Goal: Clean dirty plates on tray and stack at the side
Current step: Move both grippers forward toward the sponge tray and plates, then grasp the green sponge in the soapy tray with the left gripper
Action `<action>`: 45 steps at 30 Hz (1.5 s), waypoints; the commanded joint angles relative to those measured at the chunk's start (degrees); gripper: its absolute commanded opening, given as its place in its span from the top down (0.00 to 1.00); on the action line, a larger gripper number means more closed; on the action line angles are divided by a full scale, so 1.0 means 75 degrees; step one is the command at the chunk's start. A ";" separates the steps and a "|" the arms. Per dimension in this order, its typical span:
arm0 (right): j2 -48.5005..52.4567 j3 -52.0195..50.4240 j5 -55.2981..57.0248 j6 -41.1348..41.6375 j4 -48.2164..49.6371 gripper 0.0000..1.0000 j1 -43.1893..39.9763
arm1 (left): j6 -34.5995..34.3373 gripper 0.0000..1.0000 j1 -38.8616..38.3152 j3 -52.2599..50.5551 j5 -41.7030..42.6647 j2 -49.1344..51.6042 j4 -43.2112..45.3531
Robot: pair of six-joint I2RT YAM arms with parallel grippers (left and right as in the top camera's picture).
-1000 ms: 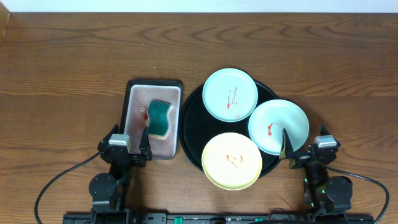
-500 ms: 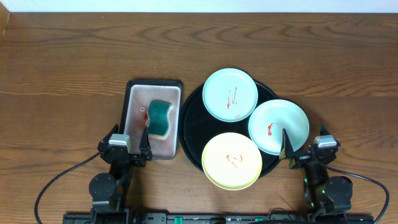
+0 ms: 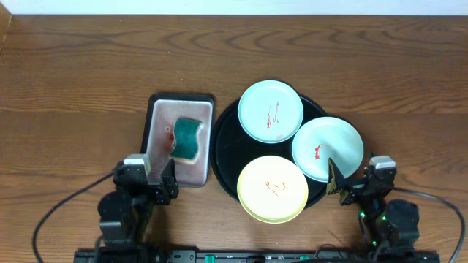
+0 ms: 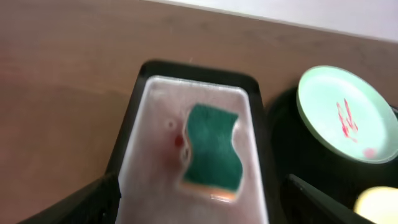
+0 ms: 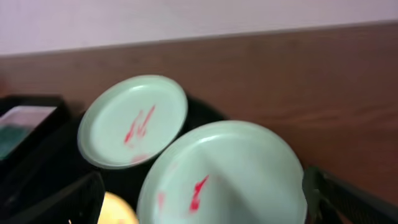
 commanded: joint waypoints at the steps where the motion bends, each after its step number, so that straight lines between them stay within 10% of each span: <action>1: 0.0766 0.1029 -0.0737 0.0149 -0.0478 0.01 -0.0064 | -0.0102 0.18 0.0032 0.1233 0.0020 0.1046 -0.0764; 15: 0.4441 0.3506 -0.2830 0.0146 -0.2565 0.01 -0.0064 | -0.0105 0.18 0.0032 0.4759 0.0201 0.5196 -0.4127; 37: 0.5292 0.3503 -0.2448 -0.0050 -0.2509 0.01 0.0513 | 0.0157 0.20 -0.1250 0.4753 -0.0863 0.8880 -0.0991; 45: 0.5689 0.3503 -0.2419 -0.0026 -0.2500 0.04 0.0836 | -0.0052 0.37 -0.1501 0.4753 -0.1070 1.0034 -0.0379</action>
